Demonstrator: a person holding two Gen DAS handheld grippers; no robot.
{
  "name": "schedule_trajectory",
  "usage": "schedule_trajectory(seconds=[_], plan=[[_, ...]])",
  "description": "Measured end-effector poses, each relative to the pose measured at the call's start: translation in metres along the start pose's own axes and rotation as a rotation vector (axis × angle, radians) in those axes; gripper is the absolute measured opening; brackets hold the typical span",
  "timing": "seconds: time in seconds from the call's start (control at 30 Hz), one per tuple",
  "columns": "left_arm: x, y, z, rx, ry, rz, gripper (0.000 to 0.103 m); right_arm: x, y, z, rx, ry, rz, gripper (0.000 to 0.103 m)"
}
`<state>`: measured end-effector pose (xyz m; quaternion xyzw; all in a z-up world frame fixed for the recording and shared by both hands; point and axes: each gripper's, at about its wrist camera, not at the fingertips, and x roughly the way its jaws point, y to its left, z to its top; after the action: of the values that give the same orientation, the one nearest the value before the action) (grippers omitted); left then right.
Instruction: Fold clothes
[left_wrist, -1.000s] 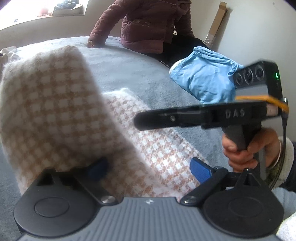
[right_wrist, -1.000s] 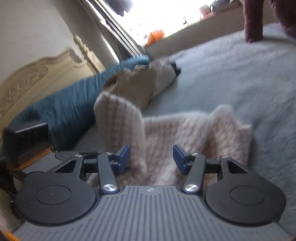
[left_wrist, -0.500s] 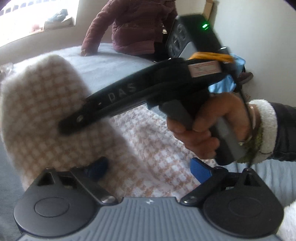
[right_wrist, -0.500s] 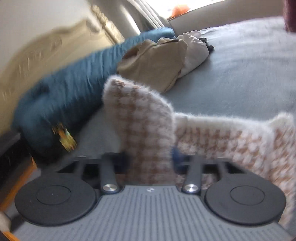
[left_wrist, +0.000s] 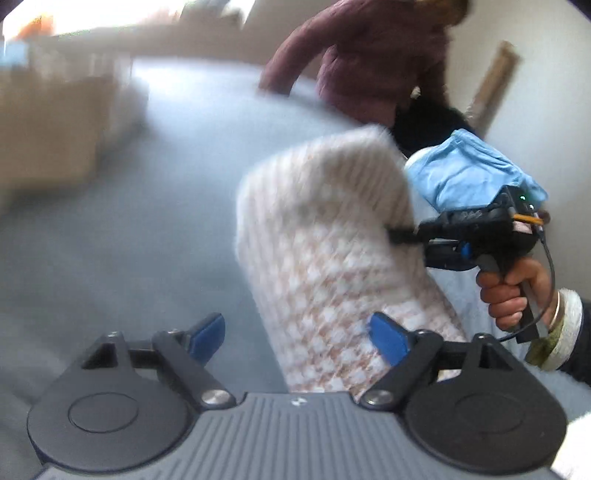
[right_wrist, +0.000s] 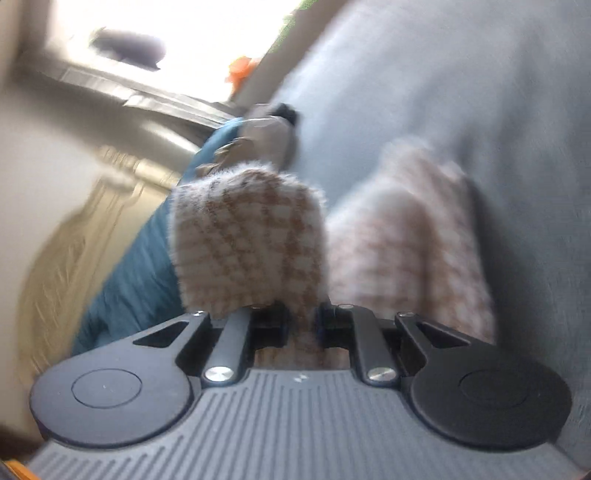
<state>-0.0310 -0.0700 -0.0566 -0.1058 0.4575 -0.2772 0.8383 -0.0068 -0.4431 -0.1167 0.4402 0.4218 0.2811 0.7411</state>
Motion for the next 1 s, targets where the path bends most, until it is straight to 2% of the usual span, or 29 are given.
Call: schedule_trajectory(seconds=[0.1, 0.2, 0.3, 0.33, 0.47, 0.57, 0.8, 0.9, 1.0], plan=[[0.017, 0.008, 0.001, -0.096, 0.030, -0.038, 0.089, 0.005, 0.008, 0.000, -0.003, 0.009, 0.026, 0.017], [0.022, 0.008, -0.001, -0.095, 0.037, -0.029, 0.089, -0.004, 0.029, 0.001, -0.080, 0.020, 0.002, 0.022], [0.023, 0.011, -0.001, -0.107, 0.035, -0.036, 0.089, -0.031, 0.037, -0.001, -0.143, -0.004, -0.040, 0.039], [0.024, 0.013, -0.001, -0.116, 0.035, -0.039, 0.090, -0.040, 0.036, -0.003, -0.149, -0.005, -0.058, 0.048], [0.026, 0.019, -0.008, -0.172, 0.038, -0.062, 0.092, -0.056, 0.024, -0.021, -0.106, 0.045, -0.134, 0.060], [0.029, 0.022, -0.009, -0.199, 0.039, -0.076, 0.094, -0.055, 0.010, -0.037, -0.042, 0.089, -0.166, 0.061], [0.028, 0.028, -0.016, -0.274, 0.044, -0.084, 0.095, -0.033, 0.014, -0.038, -0.042, 0.100, -0.078, 0.065], [0.024, 0.029, -0.021, -0.306, 0.045, -0.074, 0.095, -0.024, 0.027, -0.039, -0.113, 0.106, -0.101, 0.065], [0.024, 0.027, -0.027, -0.334, 0.051, -0.073, 0.095, -0.014, 0.040, -0.042, -0.201, 0.121, -0.168, 0.065]])
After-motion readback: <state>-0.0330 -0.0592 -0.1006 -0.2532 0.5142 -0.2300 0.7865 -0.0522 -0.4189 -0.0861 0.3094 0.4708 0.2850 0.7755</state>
